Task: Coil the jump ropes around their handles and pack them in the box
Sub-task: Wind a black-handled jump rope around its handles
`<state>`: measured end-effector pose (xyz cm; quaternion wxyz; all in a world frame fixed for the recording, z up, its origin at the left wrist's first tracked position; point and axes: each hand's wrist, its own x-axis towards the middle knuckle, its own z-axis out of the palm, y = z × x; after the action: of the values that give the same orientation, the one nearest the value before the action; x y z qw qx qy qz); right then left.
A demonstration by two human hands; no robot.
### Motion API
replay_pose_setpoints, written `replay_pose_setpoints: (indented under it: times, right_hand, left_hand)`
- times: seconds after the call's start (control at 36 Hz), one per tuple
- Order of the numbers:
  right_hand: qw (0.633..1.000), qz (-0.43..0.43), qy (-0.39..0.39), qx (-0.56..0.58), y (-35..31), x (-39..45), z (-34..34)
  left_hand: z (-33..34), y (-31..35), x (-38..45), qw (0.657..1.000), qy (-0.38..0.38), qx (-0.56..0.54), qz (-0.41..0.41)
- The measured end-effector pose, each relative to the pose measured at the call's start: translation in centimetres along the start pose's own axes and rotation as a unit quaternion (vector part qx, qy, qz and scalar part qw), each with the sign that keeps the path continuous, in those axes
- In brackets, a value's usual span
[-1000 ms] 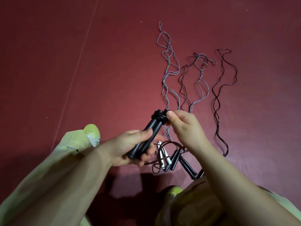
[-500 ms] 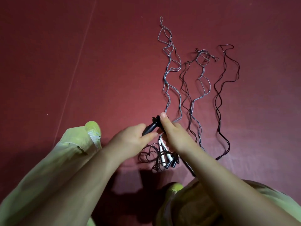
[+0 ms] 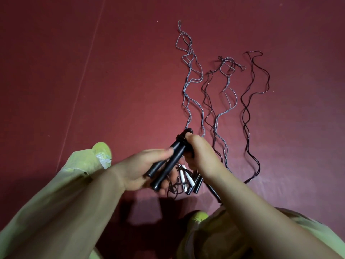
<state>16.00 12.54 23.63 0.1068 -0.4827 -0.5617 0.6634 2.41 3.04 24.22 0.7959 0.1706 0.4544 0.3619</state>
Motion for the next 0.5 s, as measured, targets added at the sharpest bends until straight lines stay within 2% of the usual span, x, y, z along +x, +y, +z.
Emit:
replay_pose_setpoints:
  times: [0.08,0.17,0.25,0.33,0.42,0.5]
  right_hand:
    - [0.999,-0.029,-0.017,0.000,-0.4,-0.1,-0.1]
    - [0.998,-0.026,-0.040,-0.030,-0.6,-0.3,-0.4]
    - [0.996,0.021,-0.081,-0.021,-0.7,-0.3,-0.6]
    - [0.993,0.055,-0.101,-0.021,-0.2,-0.3,-0.8]
    - [0.992,0.076,-0.079,-0.056,0.3,-0.1,-0.8]
    - [0.992,0.077,-0.044,-0.093,0.3,-0.1,-0.9]
  left_hand:
    - [0.0,0.0,0.2,0.997,-0.049,-0.058,-0.028]
    - [-0.3,0.4,0.3,0.996,-0.033,-0.084,-0.026]
    - [-0.4,0.3,0.5,0.998,0.003,-0.056,-0.018]
    - [-0.4,0.0,0.9,0.997,0.072,0.016,-0.001]
    - [-0.4,-0.3,1.3,0.987,0.134,0.081,0.026]
    - [-0.3,-0.5,1.5,0.981,0.162,0.097,0.037]
